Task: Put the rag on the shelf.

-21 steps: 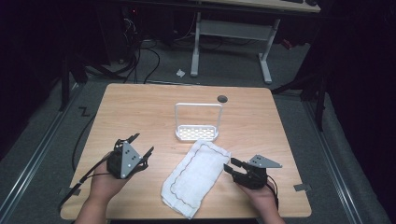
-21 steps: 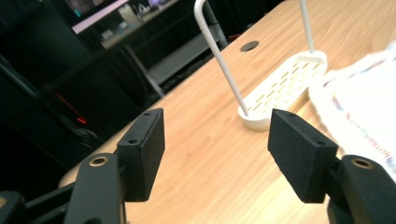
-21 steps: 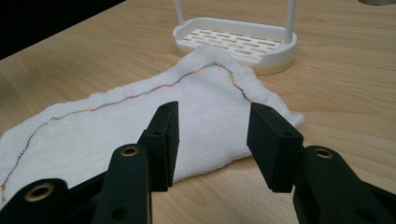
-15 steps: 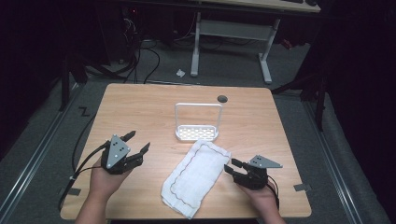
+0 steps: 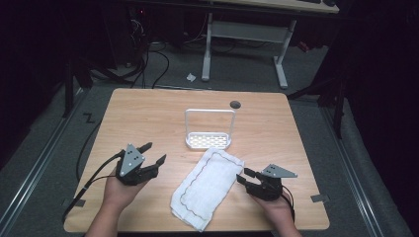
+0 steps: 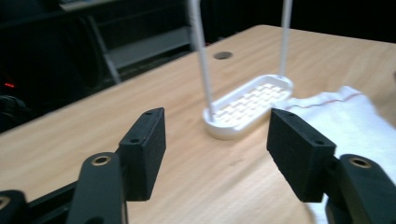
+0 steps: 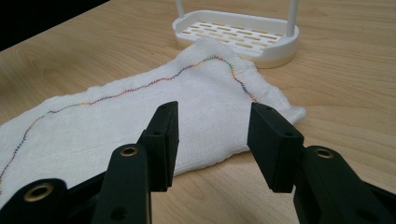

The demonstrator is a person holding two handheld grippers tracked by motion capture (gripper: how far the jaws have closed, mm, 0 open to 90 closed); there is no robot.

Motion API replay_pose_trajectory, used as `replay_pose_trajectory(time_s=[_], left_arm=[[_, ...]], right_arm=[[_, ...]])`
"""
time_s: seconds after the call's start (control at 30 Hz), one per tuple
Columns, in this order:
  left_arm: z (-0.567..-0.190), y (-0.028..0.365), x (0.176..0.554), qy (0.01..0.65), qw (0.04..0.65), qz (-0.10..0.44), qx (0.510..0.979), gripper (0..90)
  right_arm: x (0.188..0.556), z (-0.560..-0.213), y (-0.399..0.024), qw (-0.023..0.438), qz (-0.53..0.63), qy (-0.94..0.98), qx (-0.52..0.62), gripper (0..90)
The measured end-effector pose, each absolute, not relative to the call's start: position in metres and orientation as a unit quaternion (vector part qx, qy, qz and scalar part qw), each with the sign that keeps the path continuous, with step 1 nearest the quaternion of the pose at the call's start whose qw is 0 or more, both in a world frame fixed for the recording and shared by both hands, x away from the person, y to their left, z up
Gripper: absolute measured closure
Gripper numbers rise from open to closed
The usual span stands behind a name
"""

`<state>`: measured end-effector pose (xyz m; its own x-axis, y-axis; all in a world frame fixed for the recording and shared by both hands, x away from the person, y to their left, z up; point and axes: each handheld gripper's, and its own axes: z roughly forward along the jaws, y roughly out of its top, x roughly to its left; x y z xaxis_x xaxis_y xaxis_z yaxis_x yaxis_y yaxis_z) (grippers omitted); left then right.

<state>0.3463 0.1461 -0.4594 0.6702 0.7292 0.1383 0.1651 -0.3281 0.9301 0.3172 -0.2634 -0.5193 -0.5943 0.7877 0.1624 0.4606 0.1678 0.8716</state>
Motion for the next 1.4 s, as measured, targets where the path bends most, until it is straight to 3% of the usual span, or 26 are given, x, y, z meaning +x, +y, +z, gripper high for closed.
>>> replay_pose_trajectory(time_s=[0.17, 0.2, 0.4, 0.6, 1.17, 1.4], left_arm=[[-0.475, 0.124, 0.346, 0.300, 0.474, 0.256, 0.787, 52.4], [-0.487, 0.109, 0.345, 0.304, 0.449, 0.227, 0.809, 56.2], [-0.525, 0.081, 0.338, 0.317, 0.369, 0.174, 0.856, 75.9], [-0.531, 0.077, 0.328, 0.312, 0.367, 0.166, 0.861, 89.3], [-0.538, 0.064, 0.240, 0.311, 0.380, 0.186, 0.851, 90.0], [-0.534, 0.065, 0.247, 0.322, 0.396, 0.163, 0.844, 86.3]], right_arm=[[0.318, -0.520, -0.264, 0.166, 0.490, 0.746, 0.420, 53.8], [0.318, -0.520, -0.264, 0.165, 0.490, 0.745, 0.421, 53.8], [0.318, -0.520, -0.263, 0.162, 0.489, 0.750, 0.414, 56.0], [0.318, -0.519, -0.260, 0.156, 0.485, 0.761, 0.402, 63.1], [0.316, -0.518, -0.252, 0.148, 0.483, 0.771, 0.388, 64.9], [0.316, -0.518, -0.249, 0.147, 0.481, 0.775, 0.383, 64.9]])
